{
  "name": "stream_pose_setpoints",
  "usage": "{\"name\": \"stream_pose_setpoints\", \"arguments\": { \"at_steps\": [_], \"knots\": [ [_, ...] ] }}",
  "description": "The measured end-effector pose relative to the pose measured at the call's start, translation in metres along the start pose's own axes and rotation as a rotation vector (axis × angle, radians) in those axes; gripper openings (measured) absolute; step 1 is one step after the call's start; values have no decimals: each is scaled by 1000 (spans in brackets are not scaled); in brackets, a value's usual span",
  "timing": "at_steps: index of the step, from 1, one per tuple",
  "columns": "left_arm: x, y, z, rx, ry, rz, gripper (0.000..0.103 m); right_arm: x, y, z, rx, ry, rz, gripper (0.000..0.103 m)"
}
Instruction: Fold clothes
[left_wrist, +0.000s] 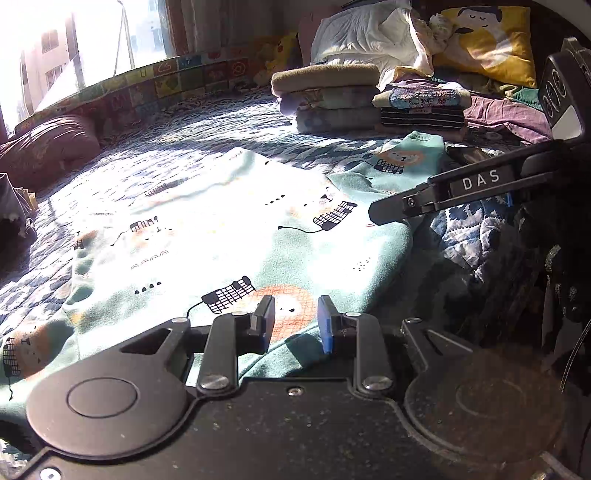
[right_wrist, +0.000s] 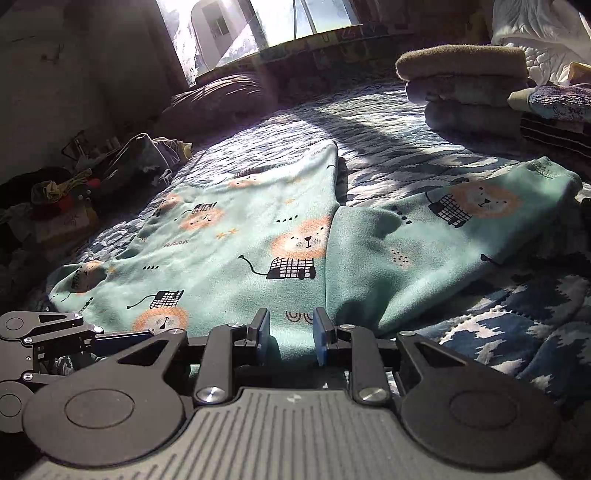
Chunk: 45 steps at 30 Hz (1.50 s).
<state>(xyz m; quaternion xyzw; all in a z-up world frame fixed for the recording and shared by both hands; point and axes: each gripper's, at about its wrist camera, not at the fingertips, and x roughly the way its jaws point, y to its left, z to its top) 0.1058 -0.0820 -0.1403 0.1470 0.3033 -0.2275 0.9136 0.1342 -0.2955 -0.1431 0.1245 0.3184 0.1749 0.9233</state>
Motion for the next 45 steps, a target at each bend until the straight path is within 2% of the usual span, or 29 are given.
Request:
{"name": "stream_pose_setpoints", "arguments": {
  "at_steps": [2, 4, 6, 8, 11, 14, 16, 19, 20, 21, 22, 24, 26, 28, 30, 31, 32, 33, 36, 39, 41, 43, 45],
  "knots": [
    [-7, -3, -12, 14, -9, -3, 27, 8, 2, -10, -36, 52, -43, 22],
    [-11, 0, -7, -13, -2, -12, 27, -4, 3, -9, -27, 34, -27, 23],
    [-11, 3, -6, -30, -25, -6, 28, -25, -2, -12, 29, -39, 13, 25],
    [-12, 2, -4, -24, -52, 2, 28, -44, -14, -8, 114, -144, 10, 32],
    [-12, 1, 4, -54, -102, -12, 28, -56, -46, -2, 264, -245, -102, 38],
    [-4, 0, 7, -96, -100, -36, 32, -46, -80, 6, 369, -247, -224, 42],
    [4, -3, 6, -101, -87, -35, 32, -36, -96, 5, 445, -210, -266, 50],
    [8, -4, 4, -109, -83, -36, 33, -28, -102, 2, 475, -208, -257, 54],
    [9, -2, 3, -120, -81, -39, 33, -26, -102, 2, 478, -213, -248, 49],
    [11, -1, 3, -130, -77, -43, 34, -23, -103, 2, 477, -211, -233, 39],
    [13, 1, 3, -137, -71, -42, 35, -19, -104, 4, 474, -189, -223, 3],
    [16, 5, 2, -152, -63, -28, 42, -21, -112, 2, 524, -173, -232, 4],
    [17, 9, 1, -169, -59, -28, 45, -25, -119, -1, 569, -176, -241, 4],
    [18, 13, -1, -186, -59, -41, 45, -24, -113, 0, 519, -165, -265, 4],
    [17, 12, -1, -176, -60, -40, 45, -27, -109, 1, 494, -178, -281, 13],
    [17, 11, -1, -168, -61, -38, 45, -31, -110, 0, 509, -201, -272, 23],
    [16, 10, -1, -163, -64, -35, 44, -36, -112, -1, 524, -225, -263, 39],
    [16, 9, -1, -161, -67, -32, 44, -41, -112, -1, 531, -249, -264, 44],
    [10, 1, 1, -117, -95, -14, 44, -49, -96, 3, 430, -302, -322, 44],
    [0, -9, 3, -67, -156, -14, 44, -47, -71, 7, 250, -309, -299, 42],
    [-2, -14, 6, -64, -171, -42, 44, -32, -59, 8, 174, -240, -273, 39],
    [10, -20, 6, -50, -101, -46, 45, -17, -47, 9, 100, -171, -246, 36],
    [19, -23, 1, -43, -67, -57, 53, -3, -35, 10, 25, -102, -219, 36]
  ]
}}
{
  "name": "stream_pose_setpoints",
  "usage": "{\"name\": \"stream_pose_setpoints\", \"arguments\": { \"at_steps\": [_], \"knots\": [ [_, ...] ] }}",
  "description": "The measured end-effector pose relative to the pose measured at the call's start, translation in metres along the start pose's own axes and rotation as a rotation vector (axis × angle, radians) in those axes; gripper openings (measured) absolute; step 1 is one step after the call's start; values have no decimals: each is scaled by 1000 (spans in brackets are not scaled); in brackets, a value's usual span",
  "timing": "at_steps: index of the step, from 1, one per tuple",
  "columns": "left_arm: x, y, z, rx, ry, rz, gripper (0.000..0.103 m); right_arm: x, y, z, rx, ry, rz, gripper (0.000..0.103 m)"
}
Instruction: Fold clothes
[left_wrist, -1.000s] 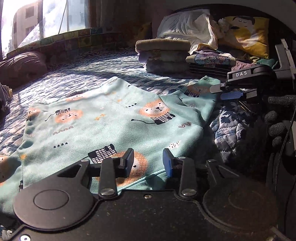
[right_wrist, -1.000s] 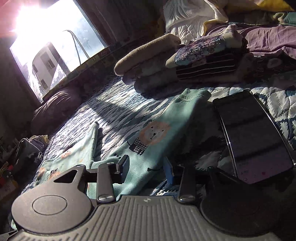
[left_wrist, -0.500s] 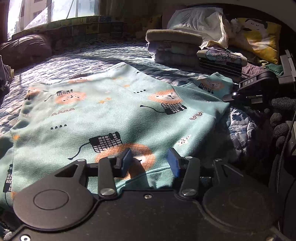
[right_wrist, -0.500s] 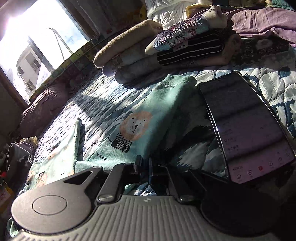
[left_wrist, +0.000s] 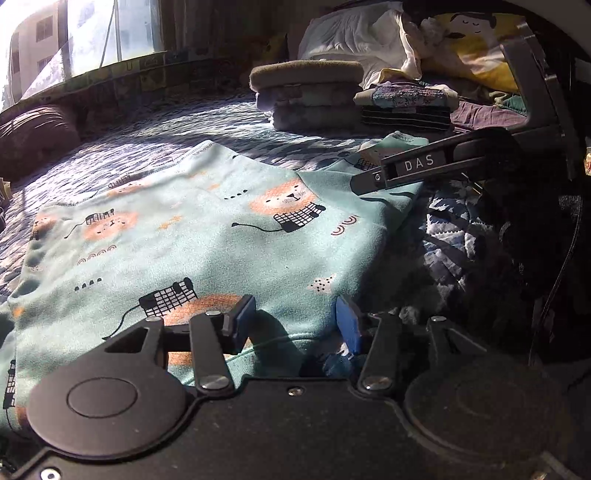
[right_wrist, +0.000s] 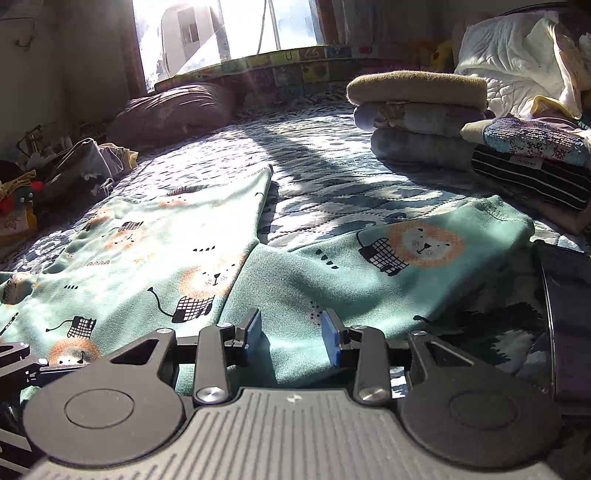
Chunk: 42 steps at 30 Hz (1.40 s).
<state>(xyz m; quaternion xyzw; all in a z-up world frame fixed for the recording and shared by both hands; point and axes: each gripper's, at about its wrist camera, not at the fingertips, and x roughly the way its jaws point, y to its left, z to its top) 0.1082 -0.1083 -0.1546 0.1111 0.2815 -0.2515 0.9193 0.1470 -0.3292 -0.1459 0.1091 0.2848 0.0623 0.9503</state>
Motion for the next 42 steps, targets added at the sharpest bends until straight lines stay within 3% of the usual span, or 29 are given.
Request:
{"name": "stream_pose_setpoints", "arguments": {
  "at_steps": [2, 7, 9, 12, 14, 16, 21, 28, 32, 34, 38, 42],
  "knots": [
    [1, -1, 0, 12, 11, -2, 53, 8, 10, 1, -52, 40, 33, 36],
    [1, 2, 0, -12, 13, -13, 53, -2, -15, 12, 119, -50, 68, 37],
    [-1, 3, 1, -22, 6, -18, 53, 2, -20, 16, 111, -53, 44, 37],
    [-6, 5, 3, -50, -13, -38, 53, 9, -18, 23, 16, -40, 32, 37],
    [-5, 4, 3, -51, -9, -39, 53, 24, -12, 25, -84, 17, 37, 36],
    [-1, 2, 1, -36, -1, -30, 53, 40, -2, 24, -172, 51, 25, 24],
    [1, 2, -1, -32, 1, -32, 55, 65, 17, 35, -262, 49, 21, 23],
    [2, 4, -1, -42, -5, -42, 57, 53, -7, 48, -165, -20, -3, 23],
    [2, 2, -1, -37, -4, -48, 60, 65, -36, 48, -102, 46, -118, 19],
    [2, 1, -1, -29, -5, -50, 62, 64, -44, 49, -58, 32, -133, 14],
    [-5, 5, 2, -52, -22, -63, 62, 54, -34, 51, -69, -29, -100, 15],
    [-24, 22, 10, -127, -95, -35, 61, 44, -24, 53, -79, -90, -66, 18]
  ]
}}
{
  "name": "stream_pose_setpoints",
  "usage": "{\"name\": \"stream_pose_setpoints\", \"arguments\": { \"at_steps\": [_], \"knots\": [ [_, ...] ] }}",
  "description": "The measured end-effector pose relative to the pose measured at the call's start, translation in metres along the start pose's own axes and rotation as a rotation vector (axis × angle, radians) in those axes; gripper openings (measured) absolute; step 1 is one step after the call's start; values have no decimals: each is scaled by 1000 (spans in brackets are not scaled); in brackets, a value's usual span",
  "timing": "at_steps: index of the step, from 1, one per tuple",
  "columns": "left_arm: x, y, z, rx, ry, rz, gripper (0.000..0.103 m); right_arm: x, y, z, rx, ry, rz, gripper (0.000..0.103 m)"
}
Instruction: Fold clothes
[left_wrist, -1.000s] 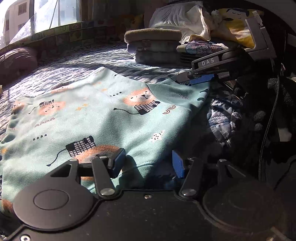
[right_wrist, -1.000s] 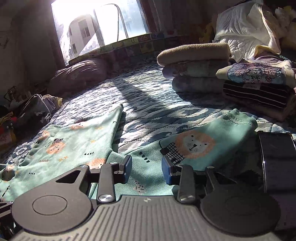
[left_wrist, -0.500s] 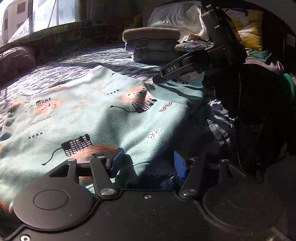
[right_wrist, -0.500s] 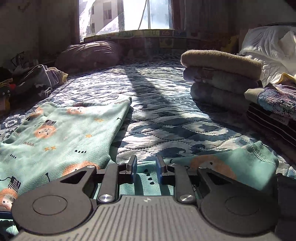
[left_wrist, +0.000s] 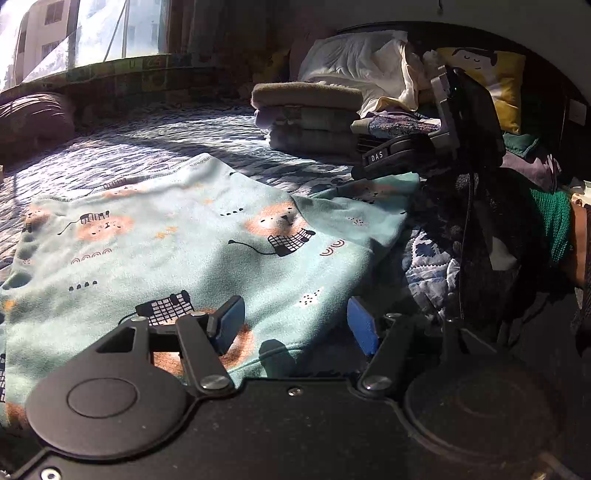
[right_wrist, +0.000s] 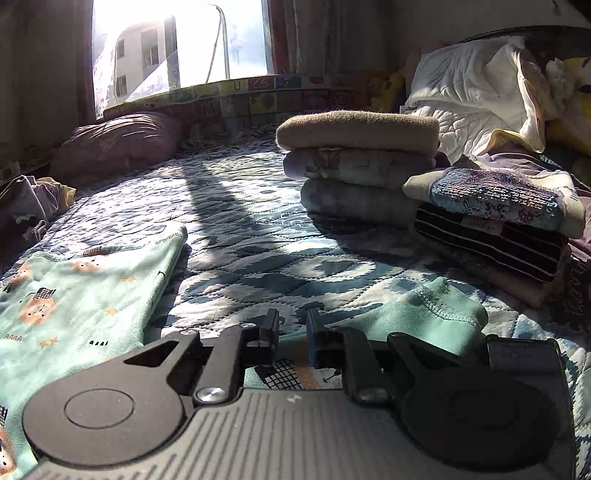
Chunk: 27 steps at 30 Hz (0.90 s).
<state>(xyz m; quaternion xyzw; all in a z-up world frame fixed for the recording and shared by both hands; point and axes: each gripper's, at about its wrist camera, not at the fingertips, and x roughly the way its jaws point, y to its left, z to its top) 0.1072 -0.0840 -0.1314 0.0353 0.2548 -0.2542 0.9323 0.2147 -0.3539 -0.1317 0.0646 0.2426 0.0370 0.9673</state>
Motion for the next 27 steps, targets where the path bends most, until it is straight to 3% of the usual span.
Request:
{"name": "stream_pose_setpoints", "arguments": {
  "at_steps": [2, 3, 6, 8, 9, 10, 11, 13, 17, 21, 23, 27],
  "knots": [
    [-9, 20, 5, -73, -25, 63, 53, -5, 8, 2, -14, -25, 39, 17],
    [-13, 33, 7, -113, -30, 99, 50, -7, 19, 3, -41, -28, 100, 17],
    [-15, 73, 7, -227, 19, 237, 49, -6, 54, 1, -147, 8, 243, 16],
    [-16, 108, 6, -342, 104, 346, 43, 8, 74, -5, -235, 93, 203, 17],
    [-26, 119, 12, -376, 97, 358, 38, 11, 77, -4, -240, 108, 193, 17],
    [-37, 128, 20, -396, 69, 353, 39, 12, 77, 0, -224, 111, 206, 17],
    [-44, 135, 30, -390, 55, 355, 47, 13, 77, 6, -201, 111, 217, 17],
    [-47, 150, 55, -331, 52, 356, 52, 16, 71, 21, -149, 99, 237, 21],
    [-16, 192, 93, -268, 103, 311, 53, 44, 75, 49, -186, 114, 227, 35],
    [31, 231, 105, -266, 168, 264, 53, 90, 82, 73, -244, 155, 221, 43],
    [50, 249, 107, -293, 184, 256, 53, 111, 79, 78, -231, 176, 233, 44],
    [89, 300, 110, -446, 195, 206, 53, 152, 67, 88, -171, 216, 273, 49]
  ]
}}
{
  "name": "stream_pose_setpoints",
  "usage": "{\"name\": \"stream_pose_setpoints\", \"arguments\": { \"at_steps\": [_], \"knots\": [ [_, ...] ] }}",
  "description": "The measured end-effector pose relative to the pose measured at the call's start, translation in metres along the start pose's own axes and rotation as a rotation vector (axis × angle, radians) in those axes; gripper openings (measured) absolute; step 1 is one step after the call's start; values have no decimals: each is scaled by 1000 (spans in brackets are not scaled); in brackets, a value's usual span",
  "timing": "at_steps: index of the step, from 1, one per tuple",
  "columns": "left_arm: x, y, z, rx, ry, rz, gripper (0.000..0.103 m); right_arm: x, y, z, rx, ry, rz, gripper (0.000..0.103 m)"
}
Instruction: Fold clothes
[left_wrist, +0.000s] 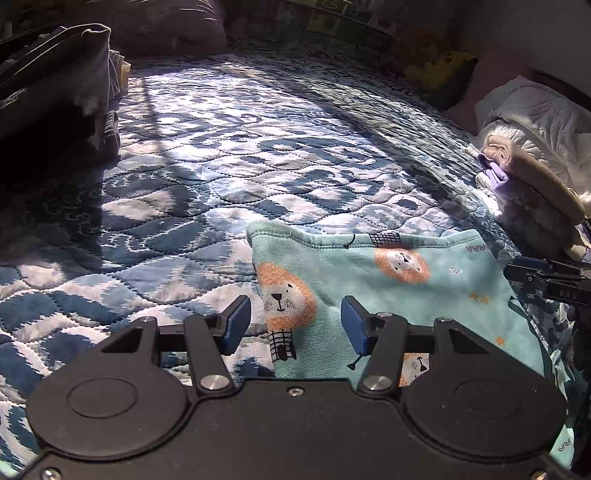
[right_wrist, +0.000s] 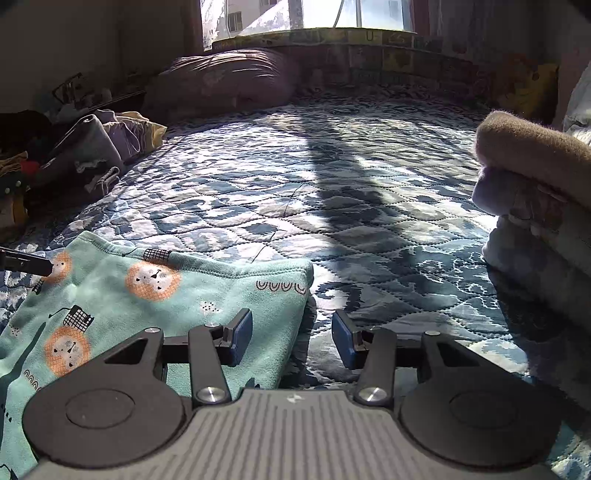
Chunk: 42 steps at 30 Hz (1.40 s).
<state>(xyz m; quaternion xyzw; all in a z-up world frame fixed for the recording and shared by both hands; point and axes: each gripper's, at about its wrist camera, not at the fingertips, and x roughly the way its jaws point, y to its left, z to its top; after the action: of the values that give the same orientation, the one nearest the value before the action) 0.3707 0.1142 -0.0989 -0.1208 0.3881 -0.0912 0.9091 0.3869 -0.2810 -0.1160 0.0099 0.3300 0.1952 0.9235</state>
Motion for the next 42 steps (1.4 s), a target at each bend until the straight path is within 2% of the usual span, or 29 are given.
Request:
{"name": "stream_pose_setpoints", "arguments": {
  "at_steps": [4, 5, 6, 7, 8, 10, 12, 15, 16, 17, 18, 19, 20, 22, 24, 26, 30, 32, 35, 39, 42],
  "knots": [
    [27, 22, 18, -110, 13, -60, 51, 29, -22, 8, 102, 13, 69, 49],
    [33, 26, 19, -128, 22, -71, 42, 37, -26, 9, 133, 24, 97, 33],
    [40, 30, 20, -147, 32, -80, 15, 46, -30, 7, 159, 50, 132, 11],
    [46, 33, 21, -166, 43, -89, 6, 52, -34, 6, 187, 63, 149, 7],
    [47, 37, 23, -189, 35, -109, 6, 53, -36, 6, 210, 57, 139, 7],
    [40, 47, 26, -235, -45, -186, 6, 47, -40, 8, 238, 16, 124, 7],
    [53, 58, 21, -268, -25, -172, 7, 49, -41, 7, 240, 18, 115, 7],
    [61, 70, 15, -326, -3, -191, 11, 62, -46, -1, 251, 44, 93, 5],
    [59, 68, 17, -320, 6, -180, 11, 60, -44, 2, 233, 48, 81, 8],
    [54, 63, 21, -299, 11, -160, 12, 57, -41, 5, 209, 50, 53, 24],
    [48, 59, 24, -276, 16, -138, 13, 52, -37, 8, 186, 42, 7, 30],
    [38, 56, 27, -260, 5, -116, 14, 46, -35, 10, 173, 29, -31, 39],
    [22, 55, 28, -243, -23, -101, 21, 38, -33, 11, 162, 12, -57, 39],
    [-16, 58, 25, -220, -88, -97, 23, 18, -29, 14, 137, -33, -92, 39],
    [-64, 67, 12, -201, -158, -72, 36, -6, -21, 13, 119, -80, -87, 39],
    [-106, 79, -10, -199, -211, -19, 45, -25, -7, 7, 108, -104, -52, 39],
    [-175, 114, -62, -243, -289, 105, 46, -48, 57, -12, 10, -120, 47, 39],
    [-197, 134, -88, -293, -308, 135, 46, -55, 101, -23, -67, -122, 123, 37],
    [-218, 153, -115, -329, -314, 164, 46, -60, 161, -43, -164, -102, 216, 35],
    [-230, 157, -128, -243, -309, 203, 44, -57, 230, -70, -255, -56, 300, 35],
    [-228, 157, -129, -163, -280, 189, 44, -57, 260, -83, -297, -53, 324, 35]
  ]
}}
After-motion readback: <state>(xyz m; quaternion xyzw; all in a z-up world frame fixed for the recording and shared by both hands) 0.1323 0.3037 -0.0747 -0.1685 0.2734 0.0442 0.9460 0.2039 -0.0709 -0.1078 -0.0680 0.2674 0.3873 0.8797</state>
